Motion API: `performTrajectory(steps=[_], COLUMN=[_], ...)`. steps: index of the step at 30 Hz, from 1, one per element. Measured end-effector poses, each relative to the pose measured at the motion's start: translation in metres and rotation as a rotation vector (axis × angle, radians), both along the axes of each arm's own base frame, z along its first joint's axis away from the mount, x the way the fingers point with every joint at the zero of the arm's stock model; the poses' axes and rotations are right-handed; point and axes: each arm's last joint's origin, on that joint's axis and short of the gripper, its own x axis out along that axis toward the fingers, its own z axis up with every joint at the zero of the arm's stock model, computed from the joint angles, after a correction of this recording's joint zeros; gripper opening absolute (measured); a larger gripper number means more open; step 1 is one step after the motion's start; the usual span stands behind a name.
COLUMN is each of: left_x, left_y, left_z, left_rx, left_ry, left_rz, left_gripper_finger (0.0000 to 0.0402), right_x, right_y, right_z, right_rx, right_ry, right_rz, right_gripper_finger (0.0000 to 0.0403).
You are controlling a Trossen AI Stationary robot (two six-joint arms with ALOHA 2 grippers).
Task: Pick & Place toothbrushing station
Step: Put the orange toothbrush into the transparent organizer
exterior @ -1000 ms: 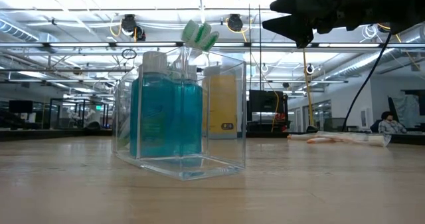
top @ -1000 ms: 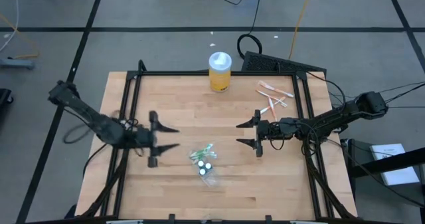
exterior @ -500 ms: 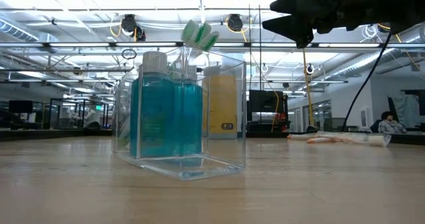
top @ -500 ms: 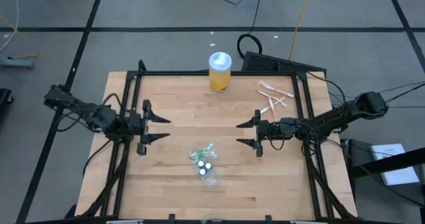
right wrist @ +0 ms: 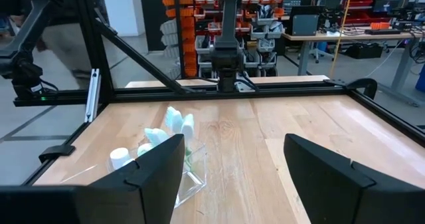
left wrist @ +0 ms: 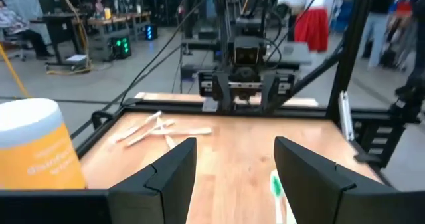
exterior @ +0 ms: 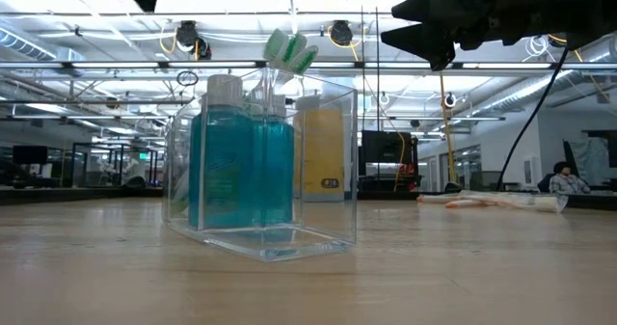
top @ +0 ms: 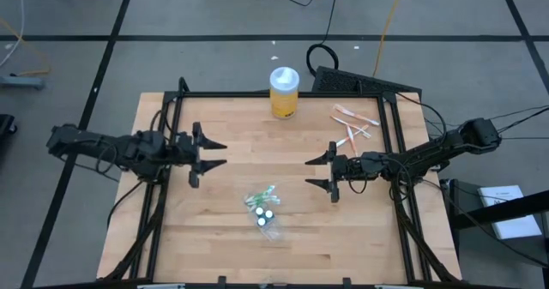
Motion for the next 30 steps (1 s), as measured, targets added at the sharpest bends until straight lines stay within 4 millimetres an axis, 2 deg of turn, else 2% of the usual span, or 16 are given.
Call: performTrajectory(steps=[9,20,30], left_x=[-0.027,-0.059,-0.067], left_y=[0.018,0.024,0.025], left_z=[-0.048,-0.068,-0.090], left_rx=[-0.075,-0.104,-0.132], left_ry=[-0.121,-0.181,-0.188], left_rz=[0.019,0.067,0.086], left_gripper_finger=[0.0209,0.0209,0.0209], right_x=[0.000,0.000,0.000], right_y=[0.000,0.000,0.000], right_z=[0.000,0.000,-0.003], right_rx=[0.000,-0.008,-0.028], right_ry=[0.001,0.001,0.028], right_rz=[0.000,0.000,0.001], right_gripper_finger=[0.0254,0.0254,0.0254])
